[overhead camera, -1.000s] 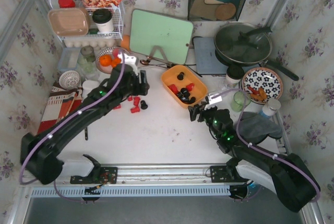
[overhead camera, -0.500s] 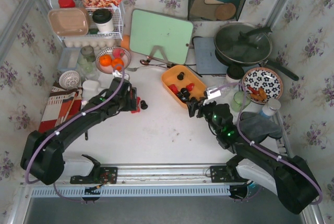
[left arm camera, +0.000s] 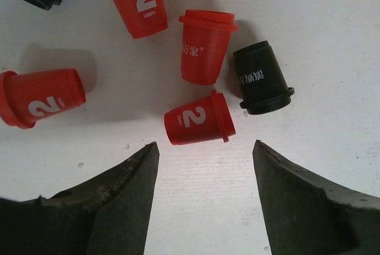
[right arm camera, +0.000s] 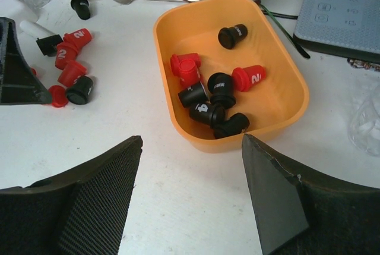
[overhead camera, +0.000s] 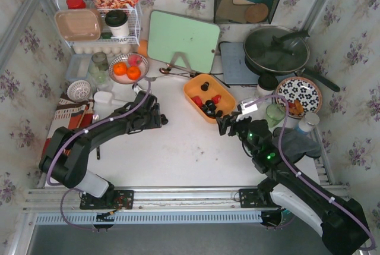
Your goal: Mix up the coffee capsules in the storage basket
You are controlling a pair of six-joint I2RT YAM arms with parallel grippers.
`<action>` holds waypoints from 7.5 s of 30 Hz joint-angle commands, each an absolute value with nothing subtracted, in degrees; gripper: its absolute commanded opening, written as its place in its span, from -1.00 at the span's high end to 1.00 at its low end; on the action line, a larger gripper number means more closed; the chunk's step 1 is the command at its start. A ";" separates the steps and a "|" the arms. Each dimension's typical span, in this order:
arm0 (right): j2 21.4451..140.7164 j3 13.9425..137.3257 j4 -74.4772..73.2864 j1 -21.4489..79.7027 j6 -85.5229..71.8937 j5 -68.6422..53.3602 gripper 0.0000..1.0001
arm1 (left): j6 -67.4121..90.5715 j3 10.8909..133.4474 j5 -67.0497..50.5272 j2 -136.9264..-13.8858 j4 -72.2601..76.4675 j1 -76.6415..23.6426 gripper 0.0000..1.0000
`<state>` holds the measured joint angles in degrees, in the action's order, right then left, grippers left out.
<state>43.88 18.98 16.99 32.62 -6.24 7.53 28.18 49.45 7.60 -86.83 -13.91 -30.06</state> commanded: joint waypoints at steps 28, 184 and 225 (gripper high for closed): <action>41.59 18.84 14.35 32.69 -7.12 7.04 -0.51 | 28.03 49.31 10.32 -84.81 -8.38 -30.23 0.13; 88.34 51.52 1.05 36.21 -14.41 26.26 -0.28 | 23.84 29.56 23.23 -61.99 -1.73 -25.99 -0.89; 72.21 37.56 6.09 36.23 -12.08 21.61 -0.28 | 24.51 50.70 2.85 -84.56 -13.29 -16.53 0.14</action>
